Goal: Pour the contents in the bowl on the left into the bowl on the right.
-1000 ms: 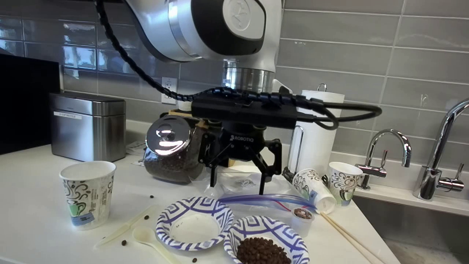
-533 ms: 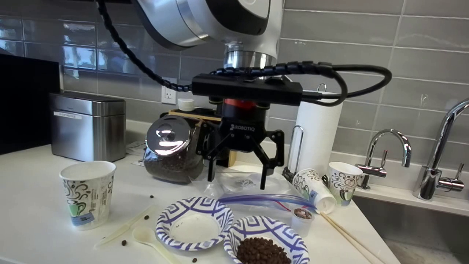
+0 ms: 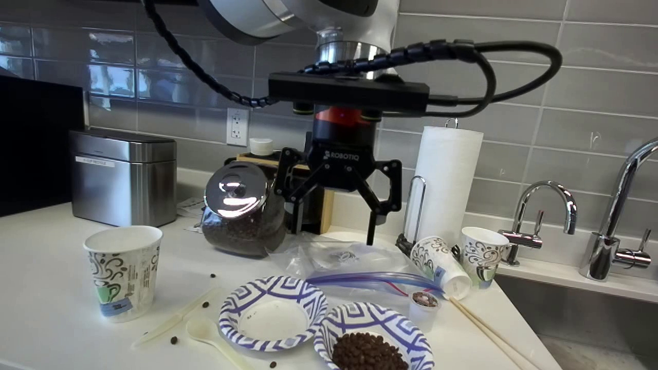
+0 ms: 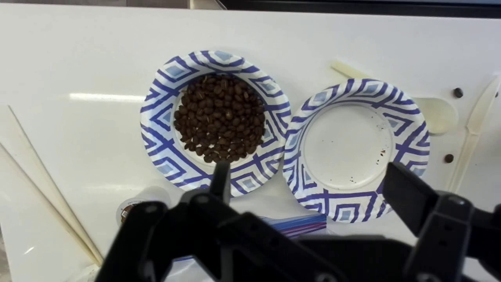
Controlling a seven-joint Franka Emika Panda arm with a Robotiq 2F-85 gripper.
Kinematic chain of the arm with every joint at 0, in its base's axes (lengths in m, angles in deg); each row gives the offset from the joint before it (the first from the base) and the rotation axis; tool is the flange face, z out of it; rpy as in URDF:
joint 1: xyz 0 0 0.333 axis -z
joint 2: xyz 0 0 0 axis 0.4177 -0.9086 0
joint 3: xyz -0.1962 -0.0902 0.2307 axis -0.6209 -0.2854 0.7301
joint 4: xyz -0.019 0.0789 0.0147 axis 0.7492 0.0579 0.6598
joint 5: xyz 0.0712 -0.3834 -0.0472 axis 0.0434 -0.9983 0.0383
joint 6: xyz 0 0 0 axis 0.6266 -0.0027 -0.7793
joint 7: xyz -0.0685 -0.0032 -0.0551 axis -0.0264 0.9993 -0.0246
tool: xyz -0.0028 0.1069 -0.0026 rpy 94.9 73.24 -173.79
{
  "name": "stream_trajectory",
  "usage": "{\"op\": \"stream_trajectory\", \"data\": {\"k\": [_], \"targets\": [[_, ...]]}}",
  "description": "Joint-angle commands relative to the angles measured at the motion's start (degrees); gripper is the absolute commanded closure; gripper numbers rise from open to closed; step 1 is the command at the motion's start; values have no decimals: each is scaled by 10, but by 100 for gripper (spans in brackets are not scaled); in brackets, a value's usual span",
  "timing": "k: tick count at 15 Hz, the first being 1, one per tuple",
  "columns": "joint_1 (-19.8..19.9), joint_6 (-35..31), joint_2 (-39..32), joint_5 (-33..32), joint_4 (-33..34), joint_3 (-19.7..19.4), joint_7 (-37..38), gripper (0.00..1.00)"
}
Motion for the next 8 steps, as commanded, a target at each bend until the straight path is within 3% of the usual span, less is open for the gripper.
{"op": "stream_trajectory", "data": {"k": [1,8], "targets": [[1,31,16,-3,4,2,6,0],[0,30,38,-3,0,-1,5,0]]}}
